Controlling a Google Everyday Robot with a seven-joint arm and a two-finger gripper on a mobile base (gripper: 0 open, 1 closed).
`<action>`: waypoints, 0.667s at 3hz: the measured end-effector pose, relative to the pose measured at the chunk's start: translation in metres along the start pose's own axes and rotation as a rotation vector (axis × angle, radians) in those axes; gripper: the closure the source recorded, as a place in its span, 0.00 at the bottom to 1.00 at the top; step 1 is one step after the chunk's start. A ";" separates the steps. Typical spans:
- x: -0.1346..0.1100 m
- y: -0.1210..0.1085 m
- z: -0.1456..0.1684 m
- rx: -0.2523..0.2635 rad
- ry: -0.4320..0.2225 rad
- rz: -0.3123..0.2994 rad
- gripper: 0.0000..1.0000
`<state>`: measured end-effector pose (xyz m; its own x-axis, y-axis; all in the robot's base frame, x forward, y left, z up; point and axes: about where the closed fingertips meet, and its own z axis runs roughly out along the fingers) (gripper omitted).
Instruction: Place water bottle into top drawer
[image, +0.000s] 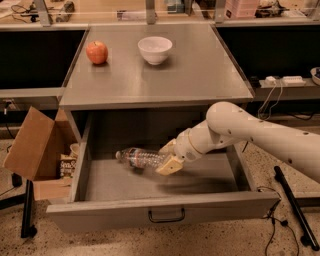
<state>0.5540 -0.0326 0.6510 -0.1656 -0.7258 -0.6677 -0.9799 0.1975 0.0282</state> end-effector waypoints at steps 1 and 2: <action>0.008 -0.001 0.002 -0.007 -0.005 0.011 0.15; 0.004 0.002 -0.008 -0.012 -0.027 -0.012 0.00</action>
Offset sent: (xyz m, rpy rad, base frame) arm -0.0068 -0.0158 0.0226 0.0551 -0.0407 0.0429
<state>0.5509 -0.0404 0.6544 -0.1512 -0.7100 -0.6877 -0.9830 0.1814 0.0288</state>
